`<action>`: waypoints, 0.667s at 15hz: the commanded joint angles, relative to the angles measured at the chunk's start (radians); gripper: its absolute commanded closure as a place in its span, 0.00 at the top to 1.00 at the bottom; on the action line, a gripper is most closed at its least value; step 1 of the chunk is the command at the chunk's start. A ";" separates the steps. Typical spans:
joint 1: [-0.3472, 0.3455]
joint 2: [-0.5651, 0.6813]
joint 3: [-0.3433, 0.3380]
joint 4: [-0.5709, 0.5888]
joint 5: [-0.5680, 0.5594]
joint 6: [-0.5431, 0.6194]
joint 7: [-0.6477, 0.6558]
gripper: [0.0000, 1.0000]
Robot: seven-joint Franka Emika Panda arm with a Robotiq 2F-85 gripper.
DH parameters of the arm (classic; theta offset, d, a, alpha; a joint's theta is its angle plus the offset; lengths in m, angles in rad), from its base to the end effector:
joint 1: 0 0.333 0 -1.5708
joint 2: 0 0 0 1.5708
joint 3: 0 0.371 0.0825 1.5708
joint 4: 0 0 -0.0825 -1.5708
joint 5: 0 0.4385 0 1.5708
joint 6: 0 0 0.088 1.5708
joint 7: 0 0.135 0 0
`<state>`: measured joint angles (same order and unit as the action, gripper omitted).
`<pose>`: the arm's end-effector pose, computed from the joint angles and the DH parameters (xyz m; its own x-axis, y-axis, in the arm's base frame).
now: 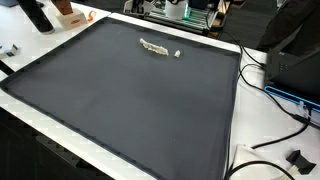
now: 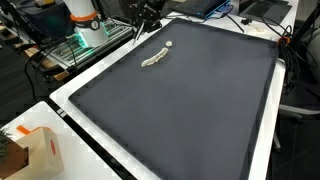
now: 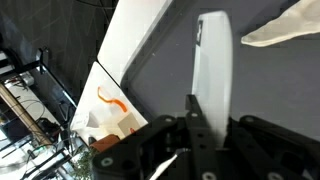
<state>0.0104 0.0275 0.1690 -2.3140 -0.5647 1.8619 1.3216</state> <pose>0.4938 0.0330 0.3065 0.7026 -0.6673 0.2470 -0.6620 -0.4857 0.5709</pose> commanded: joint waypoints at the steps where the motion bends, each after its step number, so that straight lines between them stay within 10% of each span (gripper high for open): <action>1: 0.048 0.072 -0.032 0.050 -0.043 -0.081 0.056 0.01; 10: 0.119 0.192 -0.050 0.109 -0.080 -0.139 0.011 0.01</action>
<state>0.0945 0.1763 0.1360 -2.2343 -0.6079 1.7546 1.3514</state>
